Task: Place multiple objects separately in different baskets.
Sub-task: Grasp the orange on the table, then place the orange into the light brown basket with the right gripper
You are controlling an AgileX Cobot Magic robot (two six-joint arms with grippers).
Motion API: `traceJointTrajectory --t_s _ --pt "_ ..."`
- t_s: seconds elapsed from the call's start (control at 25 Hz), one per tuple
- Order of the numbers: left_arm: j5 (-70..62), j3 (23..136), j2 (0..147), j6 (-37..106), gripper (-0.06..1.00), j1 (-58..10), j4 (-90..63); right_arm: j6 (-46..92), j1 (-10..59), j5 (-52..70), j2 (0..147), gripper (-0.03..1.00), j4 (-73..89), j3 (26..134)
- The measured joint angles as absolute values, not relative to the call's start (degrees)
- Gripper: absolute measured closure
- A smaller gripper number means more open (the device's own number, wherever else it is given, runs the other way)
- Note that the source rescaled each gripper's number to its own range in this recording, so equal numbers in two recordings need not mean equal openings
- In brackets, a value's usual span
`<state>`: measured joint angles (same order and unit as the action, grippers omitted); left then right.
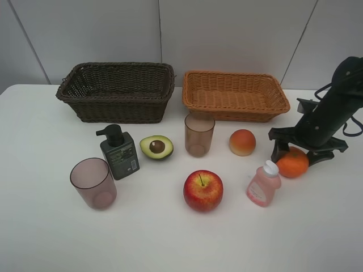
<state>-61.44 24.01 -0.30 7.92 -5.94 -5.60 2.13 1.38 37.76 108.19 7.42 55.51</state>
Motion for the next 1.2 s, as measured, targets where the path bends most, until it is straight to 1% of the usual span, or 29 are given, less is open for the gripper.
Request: traceJointTrajectory --t_s 0.44,0.88,1.2 --pt "-61.4 24.0 -0.3 7.9 -0.03 -5.9 -5.6 2.1 1.4 38.4 107.4 0.35 7.4 55.5" --pt "-61.4 24.0 -0.3 7.9 -0.03 -5.9 -5.6 2.1 1.4 43.5 99.5 0.35 7.4 55.7" --pt "-61.4 24.0 -0.3 7.9 -0.03 -5.9 -5.6 2.1 1.4 51.8 96.7 0.35 7.3 64.9"
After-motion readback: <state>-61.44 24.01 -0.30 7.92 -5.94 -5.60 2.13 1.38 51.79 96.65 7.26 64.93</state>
